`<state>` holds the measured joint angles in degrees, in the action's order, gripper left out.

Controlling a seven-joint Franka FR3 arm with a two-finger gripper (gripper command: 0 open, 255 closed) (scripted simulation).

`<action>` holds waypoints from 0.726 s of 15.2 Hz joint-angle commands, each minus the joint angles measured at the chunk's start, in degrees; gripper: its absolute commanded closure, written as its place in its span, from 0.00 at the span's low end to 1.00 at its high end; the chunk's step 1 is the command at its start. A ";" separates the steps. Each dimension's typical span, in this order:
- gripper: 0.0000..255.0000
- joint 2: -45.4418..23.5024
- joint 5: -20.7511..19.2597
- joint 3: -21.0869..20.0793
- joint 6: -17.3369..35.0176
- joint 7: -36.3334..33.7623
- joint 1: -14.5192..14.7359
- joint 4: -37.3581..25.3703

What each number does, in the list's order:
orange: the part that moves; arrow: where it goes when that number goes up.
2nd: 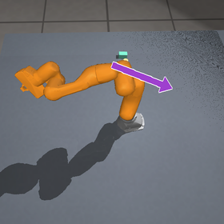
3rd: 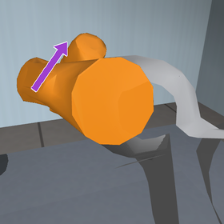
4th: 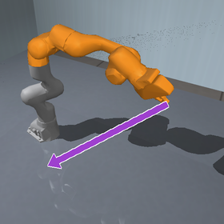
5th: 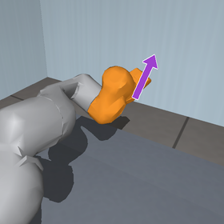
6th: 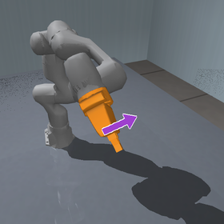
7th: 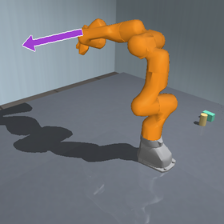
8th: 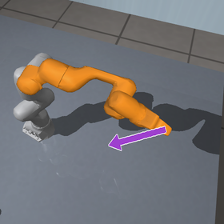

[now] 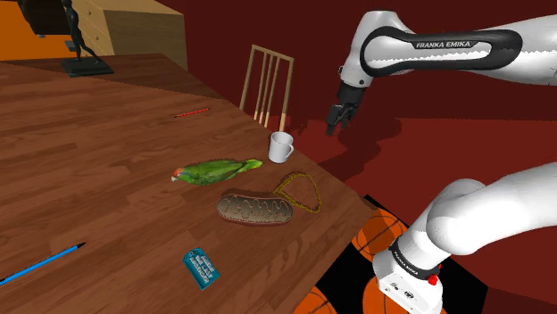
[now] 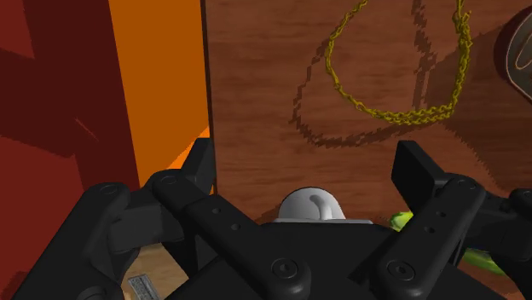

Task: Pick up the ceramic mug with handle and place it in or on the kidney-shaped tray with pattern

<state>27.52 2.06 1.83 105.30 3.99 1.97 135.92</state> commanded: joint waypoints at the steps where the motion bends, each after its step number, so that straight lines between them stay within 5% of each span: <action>1: 0.00 -4.72 0.29 -0.05 2.95 0.06 0.21 -1.71; 11: 0.00 -27.80 1.65 -0.23 11.11 0.61 0.87 -16.09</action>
<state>2.52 3.56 1.64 115.94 4.59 2.77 122.14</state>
